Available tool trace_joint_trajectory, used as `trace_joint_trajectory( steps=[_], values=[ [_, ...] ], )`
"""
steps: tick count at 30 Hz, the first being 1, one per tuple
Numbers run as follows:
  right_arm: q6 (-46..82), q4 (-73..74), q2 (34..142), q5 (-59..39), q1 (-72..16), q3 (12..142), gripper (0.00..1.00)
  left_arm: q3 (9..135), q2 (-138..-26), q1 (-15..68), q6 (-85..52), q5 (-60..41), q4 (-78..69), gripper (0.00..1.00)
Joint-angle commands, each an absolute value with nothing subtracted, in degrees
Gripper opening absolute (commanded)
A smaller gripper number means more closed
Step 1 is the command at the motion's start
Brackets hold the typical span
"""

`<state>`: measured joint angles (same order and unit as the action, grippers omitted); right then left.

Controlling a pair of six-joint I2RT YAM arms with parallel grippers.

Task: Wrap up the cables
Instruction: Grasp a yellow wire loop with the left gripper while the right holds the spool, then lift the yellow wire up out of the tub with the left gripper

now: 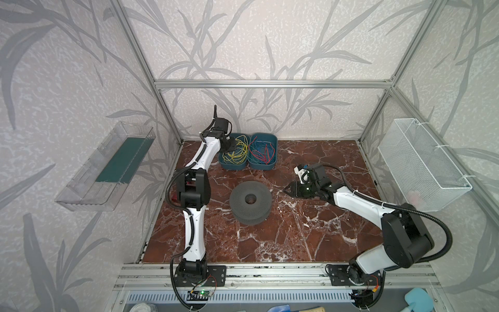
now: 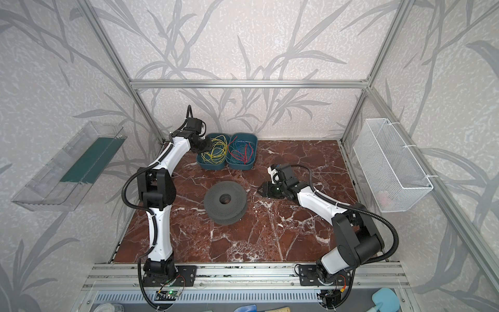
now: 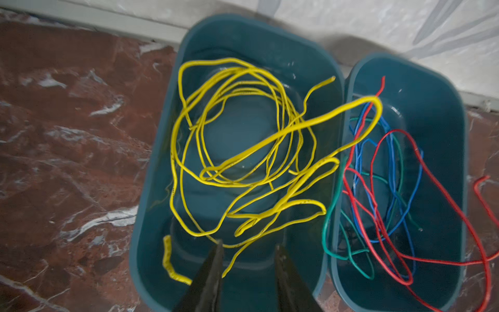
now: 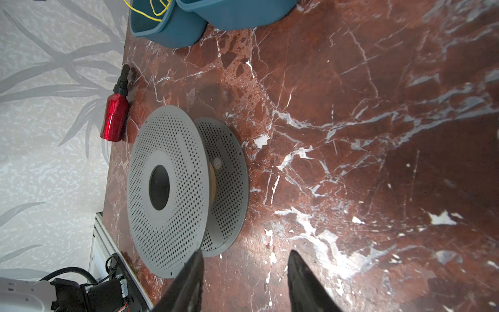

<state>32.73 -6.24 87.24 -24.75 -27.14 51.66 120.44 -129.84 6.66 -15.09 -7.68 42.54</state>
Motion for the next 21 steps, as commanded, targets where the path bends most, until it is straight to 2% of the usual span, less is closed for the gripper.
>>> trace_joint_trajectory(
  steps=[1, 10, 16, 18, 21],
  values=[
    [32.40, -4.62, 88.04, -26.36, -26.81, 51.33, 0.50, 122.44, -131.69, 7.15, -12.69, -9.67, 44.31, 0.34],
    [32.96, -3.14, 89.65, -27.16, -26.59, 50.62, 0.50, 126.80, -136.04, 7.92, -8.82, -4.82, 41.64, 0.36],
    [33.13, -2.99, 89.83, -27.29, -26.25, 50.33, 0.50, 131.76, -140.09, 8.18, -7.56, -5.23, 42.66, 0.35],
    [33.08, -3.16, 89.43, -27.16, -26.14, 50.27, 0.50, 132.19, -140.64, 8.18, -7.13, -5.11, 42.75, 0.32],
    [32.95, -3.43, 88.82, -26.99, -25.93, 50.03, 0.49, 131.98, -140.56, 8.17, -6.23, -3.81, 42.54, 0.20]
  ],
)
